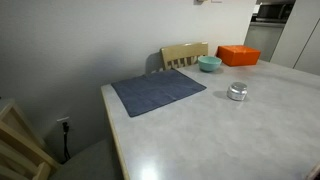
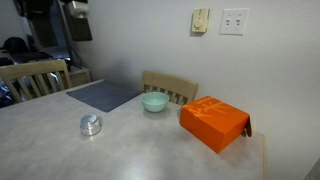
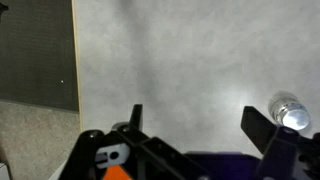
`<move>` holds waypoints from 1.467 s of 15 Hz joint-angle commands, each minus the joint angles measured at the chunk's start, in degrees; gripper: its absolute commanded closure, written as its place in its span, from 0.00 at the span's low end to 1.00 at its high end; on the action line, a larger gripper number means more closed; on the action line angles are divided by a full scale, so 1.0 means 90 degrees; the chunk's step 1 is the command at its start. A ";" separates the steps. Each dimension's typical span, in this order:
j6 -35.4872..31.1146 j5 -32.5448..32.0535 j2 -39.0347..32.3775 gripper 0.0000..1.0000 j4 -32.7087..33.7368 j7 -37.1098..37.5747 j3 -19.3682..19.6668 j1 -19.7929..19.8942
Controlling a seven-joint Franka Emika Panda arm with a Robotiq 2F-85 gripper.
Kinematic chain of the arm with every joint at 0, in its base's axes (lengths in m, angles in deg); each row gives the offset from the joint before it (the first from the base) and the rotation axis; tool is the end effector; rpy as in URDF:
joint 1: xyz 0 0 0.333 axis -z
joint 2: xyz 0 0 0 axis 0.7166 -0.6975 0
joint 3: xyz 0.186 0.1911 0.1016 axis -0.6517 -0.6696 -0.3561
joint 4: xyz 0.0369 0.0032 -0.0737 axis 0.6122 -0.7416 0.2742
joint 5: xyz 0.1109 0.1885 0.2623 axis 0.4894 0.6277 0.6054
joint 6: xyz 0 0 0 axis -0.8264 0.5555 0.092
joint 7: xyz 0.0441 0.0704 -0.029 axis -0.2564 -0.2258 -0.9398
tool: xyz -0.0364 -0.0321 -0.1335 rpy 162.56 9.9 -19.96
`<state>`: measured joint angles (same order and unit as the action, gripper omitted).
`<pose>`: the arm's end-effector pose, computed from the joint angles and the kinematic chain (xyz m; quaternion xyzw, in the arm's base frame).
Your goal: Move the green bowl to the left side of the table, remove the silver lid from the top of the silver tin
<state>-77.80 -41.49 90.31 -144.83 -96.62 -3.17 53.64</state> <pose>0.3759 -0.1842 0.4765 0.9953 0.0430 0.0069 0.0861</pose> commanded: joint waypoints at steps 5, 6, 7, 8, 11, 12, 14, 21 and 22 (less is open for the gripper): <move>0.0283 0.0126 -0.0699 0.00 0.0353 -0.0118 -0.0119 -0.0131; 0.0359 0.0128 -0.0885 0.00 0.0410 -0.0126 -0.0164 -0.0177; 0.0418 0.0122 -0.1155 0.00 0.0487 -0.0094 -0.0230 -0.0229; 0.0467 0.0097 -0.1403 0.00 0.0557 -0.0058 -0.0305 -0.0273; 0.0773 0.0121 -0.2289 0.00 0.0904 -0.0164 -0.0524 -0.0387; 0.0958 0.0161 -0.2603 0.00 0.1056 -0.0212 -0.0605 -0.0419; 0.1333 0.0095 -0.3170 0.00 0.1385 -0.0253 -0.0757 -0.0437; 0.1343 0.0033 -0.3280 0.00 0.1295 -0.0070 -0.0944 -0.0376; 0.1343 0.0034 -0.3242 0.00 0.1295 -0.0071 -0.0941 -0.0375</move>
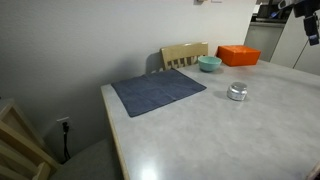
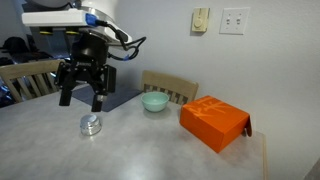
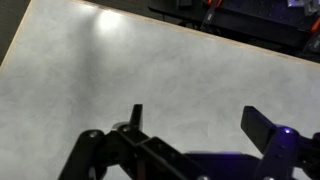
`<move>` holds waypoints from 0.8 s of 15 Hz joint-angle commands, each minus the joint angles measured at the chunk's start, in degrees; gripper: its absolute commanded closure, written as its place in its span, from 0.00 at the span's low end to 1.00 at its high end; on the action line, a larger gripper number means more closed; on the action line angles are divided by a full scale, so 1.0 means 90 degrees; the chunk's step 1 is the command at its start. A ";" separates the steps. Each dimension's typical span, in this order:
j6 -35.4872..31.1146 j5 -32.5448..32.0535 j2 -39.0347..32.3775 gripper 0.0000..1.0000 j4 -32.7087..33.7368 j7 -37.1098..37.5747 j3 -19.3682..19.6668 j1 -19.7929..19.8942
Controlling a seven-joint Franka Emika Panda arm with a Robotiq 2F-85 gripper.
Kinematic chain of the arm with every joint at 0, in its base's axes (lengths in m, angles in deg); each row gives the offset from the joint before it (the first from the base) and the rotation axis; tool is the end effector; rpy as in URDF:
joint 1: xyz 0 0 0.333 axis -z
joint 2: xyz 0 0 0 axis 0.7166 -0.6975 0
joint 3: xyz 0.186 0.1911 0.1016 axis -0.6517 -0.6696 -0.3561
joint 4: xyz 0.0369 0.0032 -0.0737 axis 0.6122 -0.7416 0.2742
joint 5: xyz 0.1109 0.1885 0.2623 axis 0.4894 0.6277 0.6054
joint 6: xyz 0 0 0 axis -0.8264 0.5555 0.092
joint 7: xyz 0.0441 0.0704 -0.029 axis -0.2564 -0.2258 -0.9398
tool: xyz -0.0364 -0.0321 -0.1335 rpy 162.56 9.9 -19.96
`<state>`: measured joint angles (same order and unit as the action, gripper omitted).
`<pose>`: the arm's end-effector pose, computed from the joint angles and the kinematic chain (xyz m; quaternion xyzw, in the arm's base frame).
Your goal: Move the green bowl to the left side of the table, remove the silver lid from the top of the silver tin
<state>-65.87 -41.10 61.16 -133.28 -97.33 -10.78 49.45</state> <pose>0.4523 -0.1108 0.3255 0.9582 0.1451 -0.2391 0.0601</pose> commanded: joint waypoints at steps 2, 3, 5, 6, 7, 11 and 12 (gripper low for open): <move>-0.0063 -0.0114 -0.0168 0.00 0.0132 0.0126 -0.0090 0.0077; -0.0180 -0.0193 -0.0231 0.00 0.0200 0.0176 -0.0095 0.0067; -0.0160 -0.0319 -0.0332 0.00 0.0449 0.0245 -0.0140 0.0012; -0.0166 -0.0364 -0.0393 0.00 0.0580 0.0210 -0.0170 -0.0011; -0.0165 -0.0389 -0.0476 0.00 0.0747 0.0136 -0.0226 -0.0039; -0.0219 -0.0027 -0.0871 0.00 0.1333 -0.0705 -0.0552 -0.0058; -0.0175 -0.0070 -0.1053 0.00 0.1516 -0.1096 -0.0630 -0.0057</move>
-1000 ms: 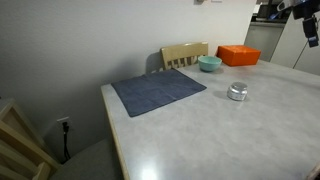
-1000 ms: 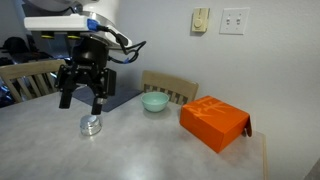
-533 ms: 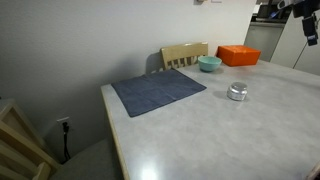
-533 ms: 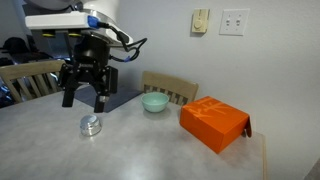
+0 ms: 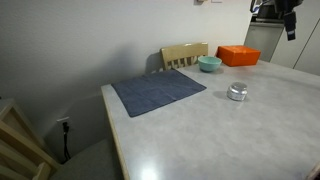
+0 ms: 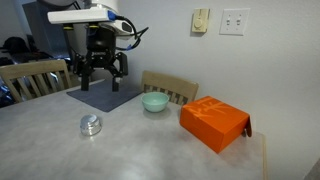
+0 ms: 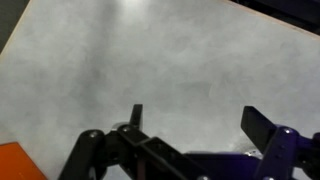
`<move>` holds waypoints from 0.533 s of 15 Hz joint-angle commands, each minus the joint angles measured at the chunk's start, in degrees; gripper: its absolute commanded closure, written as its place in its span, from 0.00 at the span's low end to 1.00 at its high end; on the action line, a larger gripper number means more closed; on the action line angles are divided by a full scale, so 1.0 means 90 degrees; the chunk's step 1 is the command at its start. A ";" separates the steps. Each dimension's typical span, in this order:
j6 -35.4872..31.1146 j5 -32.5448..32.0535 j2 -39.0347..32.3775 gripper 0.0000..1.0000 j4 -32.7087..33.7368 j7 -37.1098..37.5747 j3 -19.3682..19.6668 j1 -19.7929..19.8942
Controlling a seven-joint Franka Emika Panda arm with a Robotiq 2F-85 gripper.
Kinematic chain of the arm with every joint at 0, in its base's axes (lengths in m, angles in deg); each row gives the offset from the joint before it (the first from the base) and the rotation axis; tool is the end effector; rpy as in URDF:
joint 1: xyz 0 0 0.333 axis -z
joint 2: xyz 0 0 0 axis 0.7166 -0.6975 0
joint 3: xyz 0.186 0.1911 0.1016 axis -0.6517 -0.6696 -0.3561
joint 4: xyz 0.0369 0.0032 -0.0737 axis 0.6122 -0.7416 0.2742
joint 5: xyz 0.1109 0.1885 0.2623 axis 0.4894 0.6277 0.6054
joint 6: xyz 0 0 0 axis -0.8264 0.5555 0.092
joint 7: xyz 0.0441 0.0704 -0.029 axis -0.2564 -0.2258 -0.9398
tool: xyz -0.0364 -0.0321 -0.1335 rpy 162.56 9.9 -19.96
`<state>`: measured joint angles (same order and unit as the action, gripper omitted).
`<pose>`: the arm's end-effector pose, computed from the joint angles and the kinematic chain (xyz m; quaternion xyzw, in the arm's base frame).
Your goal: Move the green bowl to the left side of the table, remove the silver lid from the top of the silver tin
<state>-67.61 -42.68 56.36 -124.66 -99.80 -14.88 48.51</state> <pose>0.5054 -0.0768 0.3391 0.9537 0.2124 -0.1945 0.0874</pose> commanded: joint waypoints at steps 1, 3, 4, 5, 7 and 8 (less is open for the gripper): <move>0.0097 0.0091 -0.0606 0.00 0.0638 -0.1080 -0.0253 0.0033; 0.0027 0.0007 -0.0378 0.00 0.0378 -0.0812 -0.0256 0.0018; 0.0024 0.0004 -0.0473 0.00 0.0436 -0.0858 -0.0278 0.0009; 0.0023 0.0001 -0.0496 0.00 0.0436 -0.0820 -0.0280 0.0006; 0.0026 0.0002 -0.0458 0.00 0.0436 -0.0819 -0.0274 0.0012; -0.0667 -0.0247 -0.0368 0.00 0.0197 -0.1075 -0.0269 0.0052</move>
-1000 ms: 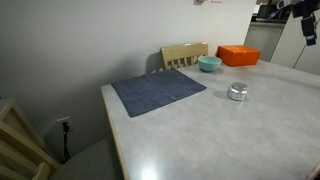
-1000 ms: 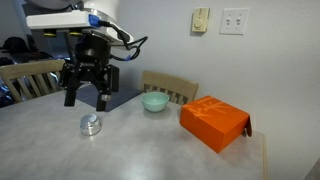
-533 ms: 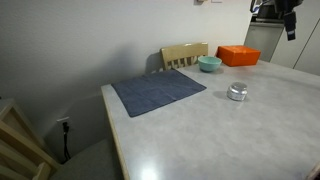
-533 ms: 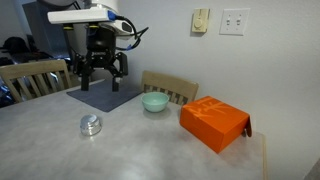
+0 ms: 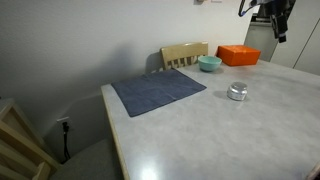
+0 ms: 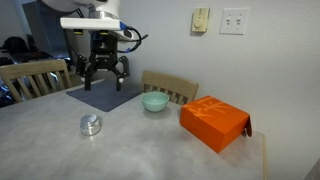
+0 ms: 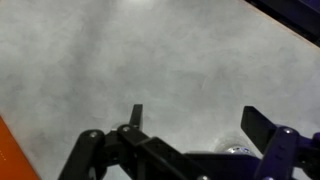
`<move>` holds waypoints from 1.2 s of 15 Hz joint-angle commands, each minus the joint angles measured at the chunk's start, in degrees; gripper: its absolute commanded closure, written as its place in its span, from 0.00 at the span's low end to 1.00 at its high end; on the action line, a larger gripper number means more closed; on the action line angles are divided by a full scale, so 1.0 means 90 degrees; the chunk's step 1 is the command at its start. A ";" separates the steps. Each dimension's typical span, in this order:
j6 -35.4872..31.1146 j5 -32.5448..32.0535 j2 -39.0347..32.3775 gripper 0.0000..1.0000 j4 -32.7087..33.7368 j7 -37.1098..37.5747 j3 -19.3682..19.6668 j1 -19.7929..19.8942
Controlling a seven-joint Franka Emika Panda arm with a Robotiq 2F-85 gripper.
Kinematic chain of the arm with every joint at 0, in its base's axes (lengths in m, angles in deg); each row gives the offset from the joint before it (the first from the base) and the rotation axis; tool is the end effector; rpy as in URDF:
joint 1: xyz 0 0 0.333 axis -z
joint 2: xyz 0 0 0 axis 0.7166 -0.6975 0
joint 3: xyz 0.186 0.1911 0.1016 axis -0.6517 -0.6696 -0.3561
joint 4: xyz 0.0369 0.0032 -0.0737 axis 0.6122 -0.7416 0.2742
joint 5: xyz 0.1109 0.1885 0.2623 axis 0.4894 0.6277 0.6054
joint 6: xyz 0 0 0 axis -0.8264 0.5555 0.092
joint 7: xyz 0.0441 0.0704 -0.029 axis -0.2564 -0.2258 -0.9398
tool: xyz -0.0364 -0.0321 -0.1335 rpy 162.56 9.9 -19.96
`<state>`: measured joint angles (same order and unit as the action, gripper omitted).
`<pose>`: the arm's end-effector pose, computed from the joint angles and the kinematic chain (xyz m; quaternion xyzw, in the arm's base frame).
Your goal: Move the green bowl to the left side of the table, remove the silver lid from the top of the silver tin
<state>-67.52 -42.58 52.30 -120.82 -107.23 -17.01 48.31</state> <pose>0.5248 -0.0573 0.3264 0.9323 0.2929 -0.1992 0.0732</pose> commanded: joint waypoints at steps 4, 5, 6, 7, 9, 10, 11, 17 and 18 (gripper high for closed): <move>-0.2088 -0.0222 -0.0422 0.00 0.0149 -0.1454 -0.0027 0.0337; -0.2390 -0.0052 -0.0502 0.00 0.0226 -0.1765 -0.0067 0.0408; -0.2667 0.0131 -0.0596 0.00 0.0283 -0.2107 -0.0112 0.0487; -0.2885 0.0322 -0.0694 0.00 0.0372 -0.2445 -0.0171 0.0537; -0.3144 0.0830 -0.0942 0.00 0.0597 -0.3175 -0.0325 0.0633; -0.3139 0.1128 -0.1046 0.00 0.0708 -0.3558 -0.0428 0.0691; -0.3039 0.1443 -0.1109 0.00 0.0801 -0.3970 -0.0534 0.0765; -0.3284 0.1246 -0.1090 0.00 0.0687 -0.3632 -0.0309 0.0534; -0.3492 0.1140 -0.1179 0.00 0.0739 -0.3516 -0.0263 0.0482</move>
<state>-95.30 -30.89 42.98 -114.72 -140.37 -20.51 53.59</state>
